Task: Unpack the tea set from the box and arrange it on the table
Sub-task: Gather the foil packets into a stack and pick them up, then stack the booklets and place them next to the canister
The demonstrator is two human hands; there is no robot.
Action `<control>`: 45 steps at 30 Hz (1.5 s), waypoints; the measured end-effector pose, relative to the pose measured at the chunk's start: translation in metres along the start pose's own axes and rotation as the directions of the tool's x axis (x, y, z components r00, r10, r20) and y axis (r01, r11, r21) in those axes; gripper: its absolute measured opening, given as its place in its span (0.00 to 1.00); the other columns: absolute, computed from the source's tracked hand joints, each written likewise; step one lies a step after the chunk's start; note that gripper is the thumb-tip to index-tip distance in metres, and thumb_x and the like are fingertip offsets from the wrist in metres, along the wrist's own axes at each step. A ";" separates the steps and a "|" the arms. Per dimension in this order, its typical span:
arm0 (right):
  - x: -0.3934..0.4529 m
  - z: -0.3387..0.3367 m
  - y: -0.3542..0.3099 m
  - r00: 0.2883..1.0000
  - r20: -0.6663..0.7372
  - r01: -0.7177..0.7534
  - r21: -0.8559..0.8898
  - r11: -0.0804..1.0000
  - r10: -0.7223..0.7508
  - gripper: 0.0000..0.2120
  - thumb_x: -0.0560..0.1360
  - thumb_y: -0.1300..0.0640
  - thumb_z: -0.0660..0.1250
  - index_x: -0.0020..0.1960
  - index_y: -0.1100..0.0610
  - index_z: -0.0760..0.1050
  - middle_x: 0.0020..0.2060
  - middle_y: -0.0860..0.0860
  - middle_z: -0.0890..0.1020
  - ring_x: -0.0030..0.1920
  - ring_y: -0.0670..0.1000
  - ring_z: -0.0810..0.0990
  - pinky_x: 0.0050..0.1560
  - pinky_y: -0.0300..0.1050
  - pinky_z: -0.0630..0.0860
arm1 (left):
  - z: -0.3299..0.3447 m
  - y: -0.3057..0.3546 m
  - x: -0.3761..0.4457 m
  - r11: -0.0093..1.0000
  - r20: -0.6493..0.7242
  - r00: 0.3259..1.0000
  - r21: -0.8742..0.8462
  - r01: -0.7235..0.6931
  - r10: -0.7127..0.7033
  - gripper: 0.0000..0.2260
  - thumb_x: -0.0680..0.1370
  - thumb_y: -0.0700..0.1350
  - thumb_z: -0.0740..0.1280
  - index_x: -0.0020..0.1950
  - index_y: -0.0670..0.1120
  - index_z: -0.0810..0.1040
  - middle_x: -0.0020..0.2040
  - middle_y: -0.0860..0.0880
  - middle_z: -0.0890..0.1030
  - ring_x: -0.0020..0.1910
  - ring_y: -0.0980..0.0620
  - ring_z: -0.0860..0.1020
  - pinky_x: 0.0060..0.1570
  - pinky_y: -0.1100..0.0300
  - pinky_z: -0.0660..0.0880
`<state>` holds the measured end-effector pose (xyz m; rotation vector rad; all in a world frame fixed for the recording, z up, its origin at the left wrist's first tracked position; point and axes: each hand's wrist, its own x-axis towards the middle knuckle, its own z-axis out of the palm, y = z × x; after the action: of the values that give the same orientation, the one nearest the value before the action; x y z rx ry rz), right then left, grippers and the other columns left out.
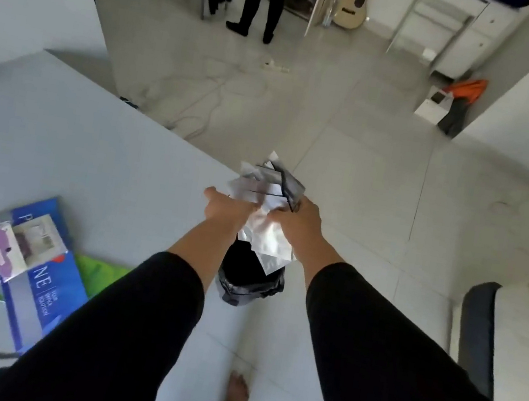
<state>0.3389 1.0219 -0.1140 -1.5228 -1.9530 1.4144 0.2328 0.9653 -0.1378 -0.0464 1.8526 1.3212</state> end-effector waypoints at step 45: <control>0.084 0.003 -0.033 0.990 0.141 0.031 -0.245 0.969 0.004 0.19 0.78 0.62 0.58 0.67 0.54 0.71 0.67 0.51 0.73 0.64 0.53 0.74 0.61 0.41 0.70 | 0.043 0.044 0.042 0.980 -0.023 0.999 -0.198 0.032 -0.037 0.29 0.80 0.61 0.52 0.74 0.43 0.65 0.72 0.41 0.69 0.71 0.41 0.67 0.72 0.46 0.63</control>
<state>0.2838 1.0934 -0.1154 -1.5438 -2.2937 1.3470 0.2105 1.0363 -0.1354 -0.2003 1.7285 1.4831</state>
